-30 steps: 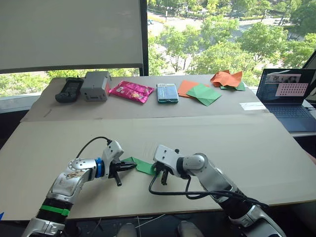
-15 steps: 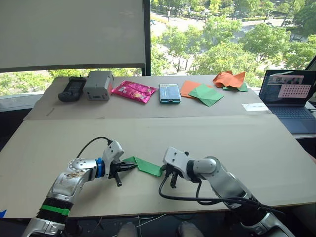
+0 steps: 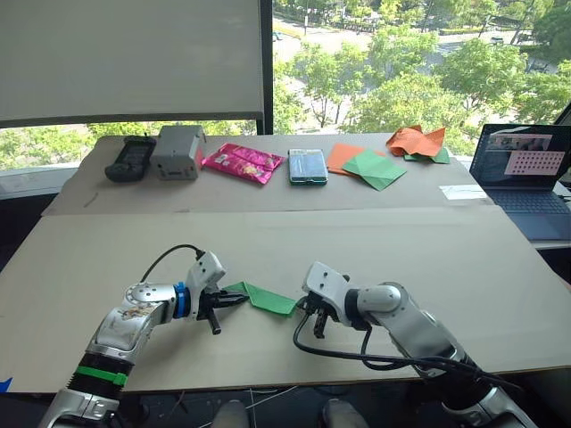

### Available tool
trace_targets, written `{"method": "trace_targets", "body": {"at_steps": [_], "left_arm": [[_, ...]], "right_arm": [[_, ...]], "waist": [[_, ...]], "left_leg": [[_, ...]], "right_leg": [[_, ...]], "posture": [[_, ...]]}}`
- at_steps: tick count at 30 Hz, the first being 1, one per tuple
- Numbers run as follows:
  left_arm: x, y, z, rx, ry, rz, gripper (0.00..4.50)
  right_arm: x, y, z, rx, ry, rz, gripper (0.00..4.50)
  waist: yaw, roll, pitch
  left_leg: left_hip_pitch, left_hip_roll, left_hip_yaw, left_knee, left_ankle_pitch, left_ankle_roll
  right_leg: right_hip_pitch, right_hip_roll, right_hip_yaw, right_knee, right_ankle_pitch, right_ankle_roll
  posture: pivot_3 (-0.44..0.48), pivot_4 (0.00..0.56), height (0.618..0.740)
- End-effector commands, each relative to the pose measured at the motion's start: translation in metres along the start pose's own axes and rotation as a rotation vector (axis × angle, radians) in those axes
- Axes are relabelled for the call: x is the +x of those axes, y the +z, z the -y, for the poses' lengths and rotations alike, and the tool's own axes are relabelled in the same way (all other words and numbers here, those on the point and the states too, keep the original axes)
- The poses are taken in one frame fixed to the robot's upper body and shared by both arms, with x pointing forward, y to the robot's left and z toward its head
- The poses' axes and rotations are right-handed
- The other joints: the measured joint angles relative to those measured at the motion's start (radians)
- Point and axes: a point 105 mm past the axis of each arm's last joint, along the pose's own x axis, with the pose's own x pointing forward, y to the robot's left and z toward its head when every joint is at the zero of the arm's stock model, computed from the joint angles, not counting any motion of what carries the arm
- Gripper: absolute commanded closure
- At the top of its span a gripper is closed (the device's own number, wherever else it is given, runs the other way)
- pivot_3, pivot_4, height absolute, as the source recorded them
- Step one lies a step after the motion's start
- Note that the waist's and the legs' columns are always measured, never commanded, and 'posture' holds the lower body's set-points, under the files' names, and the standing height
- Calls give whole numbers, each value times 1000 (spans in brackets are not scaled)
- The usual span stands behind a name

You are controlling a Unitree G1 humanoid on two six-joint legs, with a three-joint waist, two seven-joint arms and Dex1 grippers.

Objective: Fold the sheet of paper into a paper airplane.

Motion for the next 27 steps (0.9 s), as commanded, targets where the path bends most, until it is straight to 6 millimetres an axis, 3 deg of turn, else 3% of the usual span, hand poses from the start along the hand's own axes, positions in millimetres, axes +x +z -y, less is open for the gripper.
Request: {"method": "trace_targets", "body": {"at_steps": [1,4,8,12,23,27], "left_arm": [[1,-7,0,-12,5,-33,4500],[1,-7,0,-11,5,-35,4500],[0,-6,0,-9,6,-36,4500],[0,-5,0,-7,8,-34,4500],[0,-3,1,-6,16,-22,4500],[1,16,2,-9,8,41,4500]], "right_arm": [[-8,46,5,-66,-36,189,4474],[-7,63,-1,-82,-21,264,4474],[5,57,-10,-91,0,241,4474],[10,53,-6,-91,-17,219,4474],[39,-13,-30,24,58,-15,4474],[40,-30,-28,37,43,-83,4474]], "waist": [[0,1,1],[0,1,1],[-1,1,1],[-1,1,1],[-3,2,1],[-2,2,1]], "left_leg": [[0,0,0,0,0,0],[0,0,0,0,0,0],[0,0,0,0,0,0],[0,0,0,0,0,0],[0,0,0,0,0,0],[1,0,0,0,0,0]], "right_leg": [[0,0,0,0,0,0],[0,0,0,0,0,0],[1,0,0,0,0,0],[0,0,0,0,0,0],[1,0,0,0,0,0],[1,0,0,0,0,0]], "posture": [[0,150,721],[0,150,721],[0,150,721],[0,150,721],[0,150,721],[0,150,721]]}}
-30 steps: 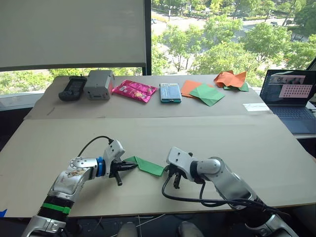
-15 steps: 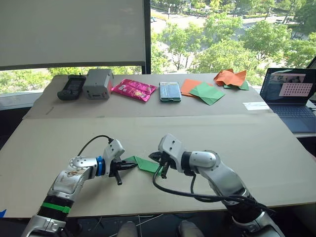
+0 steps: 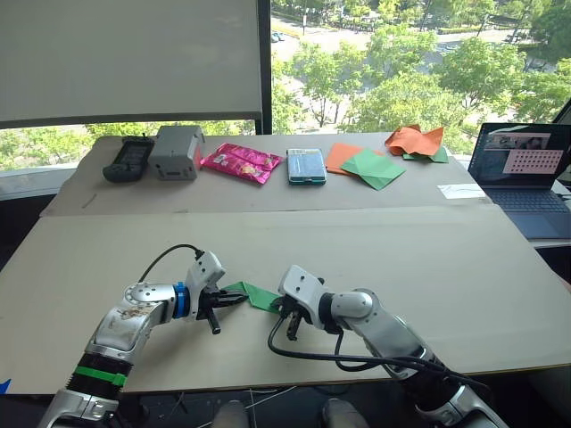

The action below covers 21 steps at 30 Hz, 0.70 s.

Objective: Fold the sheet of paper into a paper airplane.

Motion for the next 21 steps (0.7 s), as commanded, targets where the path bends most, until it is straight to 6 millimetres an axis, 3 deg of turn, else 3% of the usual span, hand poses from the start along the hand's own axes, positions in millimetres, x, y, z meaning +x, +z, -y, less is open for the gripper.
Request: {"method": "trace_targets", "body": {"at_steps": [1,9,21], "left_arm": [[1,20,3,6,-11,57,4500],[9,41,12,29,-59,101,4500],[47,19,14,23,-80,45,4500]], "right_arm": [[3,-34,-4,52,8,-130,4474],[4,-37,-7,57,15,-147,4474],[4,-36,-8,57,14,-151,4474]], "waist": [[1,0,0],[-3,-1,0],[-3,-2,-1]], "left_leg": [[0,0,0,0,0,0],[0,0,0,0,0,0],[1,0,0,0,0,0]], "right_leg": [[0,0,0,0,0,0],[0,0,0,0,0,0],[1,0,0,0,0,0]], "posture": [[0,150,721],[0,150,721],[0,150,721]]}}
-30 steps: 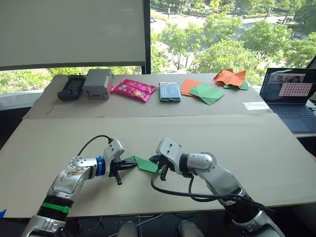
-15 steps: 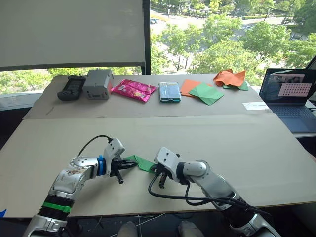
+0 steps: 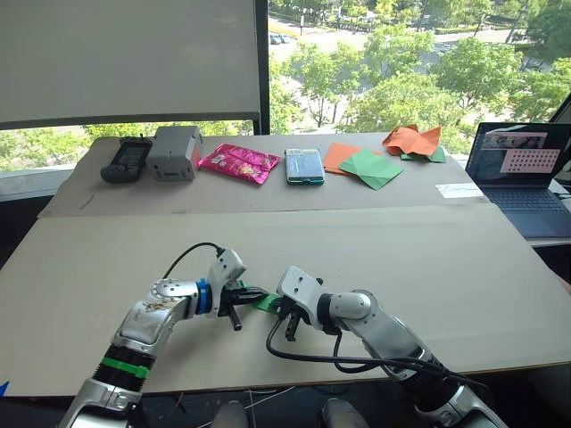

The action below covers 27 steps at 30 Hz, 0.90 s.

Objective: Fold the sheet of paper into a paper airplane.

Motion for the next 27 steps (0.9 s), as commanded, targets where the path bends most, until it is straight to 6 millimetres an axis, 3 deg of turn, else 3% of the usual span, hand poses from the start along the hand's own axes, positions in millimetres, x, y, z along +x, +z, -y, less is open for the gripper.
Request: {"method": "trace_targets", "body": {"at_steps": [1,7,27], "left_arm": [[8,2,-2,34,7,-4,4500],[-2,-21,-5,25,20,-64,4500],[-41,-64,-30,-113,183,-110,4500]], "right_arm": [[3,-36,-7,65,17,-146,4474],[2,-35,-5,63,15,-151,4474],[3,-35,-3,75,14,-159,4474]], "waist": [[0,0,0],[-3,1,-3],[-28,2,-8]], "left_leg": [[0,0,0,0,0,0],[1,0,0,0,0,0],[6,0,0,-1,0,0]], "right_leg": [[0,0,0,0,0,0],[0,0,0,1,0,0],[1,0,0,2,0,0]], "posture": [[0,150,721],[0,150,721],[0,150,721]]}}
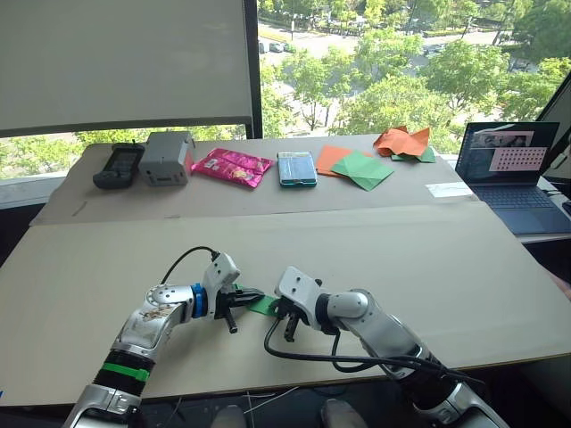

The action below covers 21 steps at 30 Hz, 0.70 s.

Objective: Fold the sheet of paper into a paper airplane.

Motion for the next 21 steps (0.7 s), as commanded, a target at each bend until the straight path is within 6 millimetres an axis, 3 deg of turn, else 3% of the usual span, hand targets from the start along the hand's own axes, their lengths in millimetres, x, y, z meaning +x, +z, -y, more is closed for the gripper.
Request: {"method": "trace_targets", "body": {"at_steps": [1,11,21], "left_arm": [[-24,-45,-21,-113,137,-140,4500],[-40,-55,-26,-140,191,-152,4500],[-70,-63,-43,-163,291,-165,4500]], "right_arm": [[2,-34,-3,65,13,-132,4474],[3,-33,-5,58,20,-132,4474],[2,-32,-6,51,28,-133,4474]], "waist": [[-1,0,0],[-14,-1,0],[-22,0,0]], "left_leg": [[1,0,0,0,0,0],[8,0,-1,-2,-3,1],[11,0,-4,-2,-7,0]], "right_leg": [[0,0,0,0,0,0],[0,0,0,1,0,0],[-1,0,-1,1,0,0]], "posture": [[0,150,721],[0,150,721],[0,150,721]]}}
